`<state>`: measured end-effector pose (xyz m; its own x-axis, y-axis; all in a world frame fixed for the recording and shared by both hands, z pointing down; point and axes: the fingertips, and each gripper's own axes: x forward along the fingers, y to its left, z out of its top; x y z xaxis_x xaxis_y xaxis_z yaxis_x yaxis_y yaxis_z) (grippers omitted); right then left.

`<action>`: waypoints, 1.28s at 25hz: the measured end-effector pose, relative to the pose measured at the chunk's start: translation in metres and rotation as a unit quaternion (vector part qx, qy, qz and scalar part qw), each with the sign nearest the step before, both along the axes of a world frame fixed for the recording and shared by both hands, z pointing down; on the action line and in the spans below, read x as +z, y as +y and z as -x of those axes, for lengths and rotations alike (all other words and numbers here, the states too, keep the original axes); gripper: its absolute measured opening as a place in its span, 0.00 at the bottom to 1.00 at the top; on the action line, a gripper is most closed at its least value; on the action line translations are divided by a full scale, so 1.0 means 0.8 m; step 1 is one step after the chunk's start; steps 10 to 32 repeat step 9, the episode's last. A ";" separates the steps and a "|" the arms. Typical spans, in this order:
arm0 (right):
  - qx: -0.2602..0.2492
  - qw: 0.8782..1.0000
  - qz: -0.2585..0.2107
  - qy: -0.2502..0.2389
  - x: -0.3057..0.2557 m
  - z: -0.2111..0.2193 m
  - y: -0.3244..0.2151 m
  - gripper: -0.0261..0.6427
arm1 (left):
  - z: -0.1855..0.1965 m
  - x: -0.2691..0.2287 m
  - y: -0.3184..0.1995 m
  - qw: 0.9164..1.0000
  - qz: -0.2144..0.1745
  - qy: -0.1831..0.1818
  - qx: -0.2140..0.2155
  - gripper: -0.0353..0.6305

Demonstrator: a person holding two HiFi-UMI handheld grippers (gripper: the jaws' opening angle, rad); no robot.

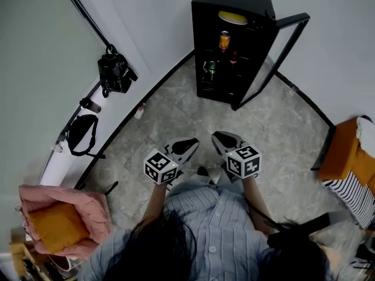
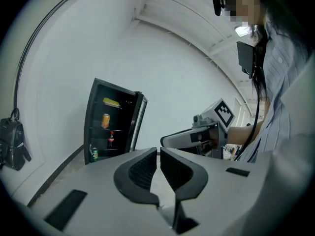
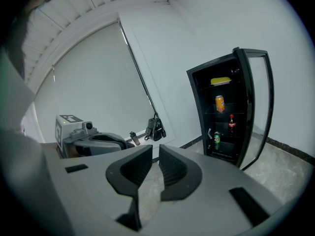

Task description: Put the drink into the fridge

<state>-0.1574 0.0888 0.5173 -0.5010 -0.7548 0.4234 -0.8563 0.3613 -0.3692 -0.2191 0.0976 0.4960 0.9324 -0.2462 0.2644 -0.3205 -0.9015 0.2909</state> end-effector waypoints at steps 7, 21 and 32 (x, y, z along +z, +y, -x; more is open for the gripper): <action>-0.002 1.000 0.001 0.000 0.003 0.002 0.008 0.11 | -0.001 -0.002 0.006 1.000 -0.010 0.001 -0.002 0.10; -0.004 1.000 0.003 0.000 0.004 0.004 0.012 0.11 | -0.001 -0.002 0.009 1.000 -0.014 0.001 -0.004 0.10; -0.004 1.000 0.003 0.000 0.004 0.004 0.012 0.11 | -0.001 -0.002 0.009 1.000 -0.014 0.001 -0.004 0.10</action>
